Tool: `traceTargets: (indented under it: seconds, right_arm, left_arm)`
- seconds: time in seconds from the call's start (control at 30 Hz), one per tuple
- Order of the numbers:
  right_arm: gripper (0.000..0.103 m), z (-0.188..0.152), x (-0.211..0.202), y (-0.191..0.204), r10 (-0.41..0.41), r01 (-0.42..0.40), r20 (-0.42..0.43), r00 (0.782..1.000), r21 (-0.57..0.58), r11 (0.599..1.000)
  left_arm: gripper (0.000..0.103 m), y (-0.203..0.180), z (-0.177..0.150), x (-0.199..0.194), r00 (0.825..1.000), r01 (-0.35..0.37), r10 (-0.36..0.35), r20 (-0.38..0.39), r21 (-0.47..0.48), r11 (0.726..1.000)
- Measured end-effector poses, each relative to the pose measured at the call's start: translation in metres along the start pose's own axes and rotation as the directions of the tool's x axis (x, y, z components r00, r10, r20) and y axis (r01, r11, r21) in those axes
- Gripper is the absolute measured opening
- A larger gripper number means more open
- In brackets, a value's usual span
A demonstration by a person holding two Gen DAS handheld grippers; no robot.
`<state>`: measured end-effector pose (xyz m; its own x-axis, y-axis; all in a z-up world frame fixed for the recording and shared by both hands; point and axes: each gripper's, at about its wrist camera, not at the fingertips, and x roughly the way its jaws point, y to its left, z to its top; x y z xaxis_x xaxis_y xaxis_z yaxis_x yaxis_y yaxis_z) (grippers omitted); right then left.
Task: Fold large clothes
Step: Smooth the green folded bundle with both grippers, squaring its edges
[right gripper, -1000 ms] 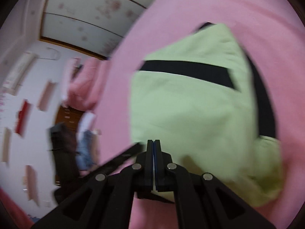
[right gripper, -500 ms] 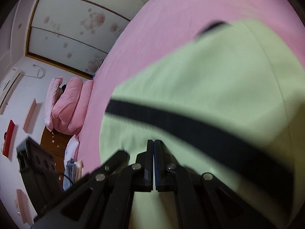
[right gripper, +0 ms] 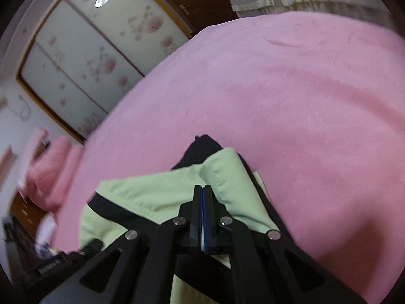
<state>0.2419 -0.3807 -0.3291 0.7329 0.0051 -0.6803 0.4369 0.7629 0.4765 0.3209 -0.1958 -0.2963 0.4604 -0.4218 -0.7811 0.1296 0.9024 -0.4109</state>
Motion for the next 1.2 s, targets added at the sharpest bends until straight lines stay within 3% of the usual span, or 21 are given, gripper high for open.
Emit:
traceTargets:
  seconds: [0.17,0.27,0.37,0.47,0.57,0.67,0.73,0.8,0.83,0.9,0.93,0.97,1.03,1.1,1.13,1.17,1.2]
  right_arm:
    - [0.000,-0.017,-0.021,0.012,-0.072,0.062,-0.086,0.994,-0.121,0.991]
    - [0.000,-0.035,-0.048,0.006,-0.102,0.077,-0.110,0.989,-0.213,0.974]
    - [0.000,-0.057,-0.070,0.007,-0.167,0.110,-0.163,0.972,-0.312,0.944]
    - [0.000,-0.077,-0.093,0.004,-0.186,0.110,-0.203,0.961,-0.336,0.935]
    - [0.000,-0.087,-0.111,0.007,-0.214,0.124,-0.228,0.950,-0.354,0.927]
    - [0.000,-0.086,-0.128,0.013,-0.234,0.144,-0.243,0.941,-0.339,0.930]
    - [0.000,-0.081,-0.138,0.012,-0.159,0.088,-0.258,0.953,-0.264,0.960]
    - [0.000,-0.077,-0.139,0.016,0.000,-0.048,-0.290,0.957,-0.160,0.986]
    - [0.000,-0.077,-0.134,0.018,0.069,-0.112,-0.315,0.947,-0.120,0.986]
    - [0.000,-0.078,-0.113,0.024,0.221,-0.249,-0.382,0.897,-0.024,0.968]
    - [0.000,-0.080,-0.097,0.027,0.254,-0.275,-0.425,0.869,0.013,0.961]
    - [0.000,-0.082,-0.083,0.030,0.235,-0.255,-0.457,0.858,0.018,0.967]
    - [0.000,-0.083,-0.072,0.031,0.175,-0.208,-0.455,0.873,-0.024,0.978]
    - [0.000,-0.078,-0.074,0.025,0.079,-0.128,-0.399,0.914,-0.097,0.987]
    - [0.000,-0.072,-0.080,0.014,-0.026,-0.021,-0.341,0.940,-0.134,0.991]
    - [0.000,-0.070,-0.085,0.001,-0.081,0.042,-0.315,0.946,-0.130,0.991]
    - [0.000,-0.066,-0.087,-0.009,-0.085,0.056,-0.309,0.947,-0.104,0.993]
  left_arm:
    - [0.001,-0.001,-0.027,-0.025,0.998,-0.042,0.043,-0.052,0.021,0.999]
    - [0.001,0.004,-0.056,-0.048,0.994,-0.064,0.071,-0.087,0.082,0.995]
    - [0.001,0.002,-0.080,-0.069,0.990,-0.075,0.088,-0.114,0.113,0.991]
    - [0.001,-0.002,-0.097,-0.087,0.985,-0.076,0.092,-0.148,0.112,0.991]
    - [0.001,-0.003,-0.112,-0.095,0.972,-0.109,0.132,-0.197,0.123,0.986]
    - [0.001,-0.001,-0.131,-0.098,0.932,-0.155,0.199,-0.303,0.164,0.974]
    - [0.001,-0.005,-0.138,-0.107,0.935,-0.155,0.201,-0.294,0.172,0.973]
    - [0.001,-0.007,-0.141,-0.114,0.940,-0.149,0.194,-0.280,0.173,0.974]
    - [0.001,-0.007,-0.142,-0.113,0.938,-0.153,0.197,-0.285,0.168,0.974]
    - [0.001,-0.005,-0.142,-0.111,0.935,-0.157,0.197,-0.294,0.154,0.975]
    - [0.001,-0.005,-0.142,-0.108,0.936,-0.157,0.195,-0.294,0.147,0.977]
    - [0.001,-0.005,-0.141,-0.107,0.936,-0.156,0.193,-0.294,0.144,0.977]
    - [0.001,-0.006,-0.141,-0.103,0.935,-0.152,0.190,-0.299,0.146,0.978]
    - [0.001,-0.005,-0.142,-0.105,0.936,-0.147,0.187,-0.299,0.152,0.977]
    - [0.001,-0.004,-0.140,-0.106,0.935,-0.146,0.187,-0.300,0.154,0.977]
    - [0.001,-0.004,-0.139,-0.106,0.935,-0.144,0.186,-0.302,0.156,0.977]
    - [0.001,-0.005,-0.140,-0.107,0.935,-0.142,0.186,-0.303,0.161,0.977]
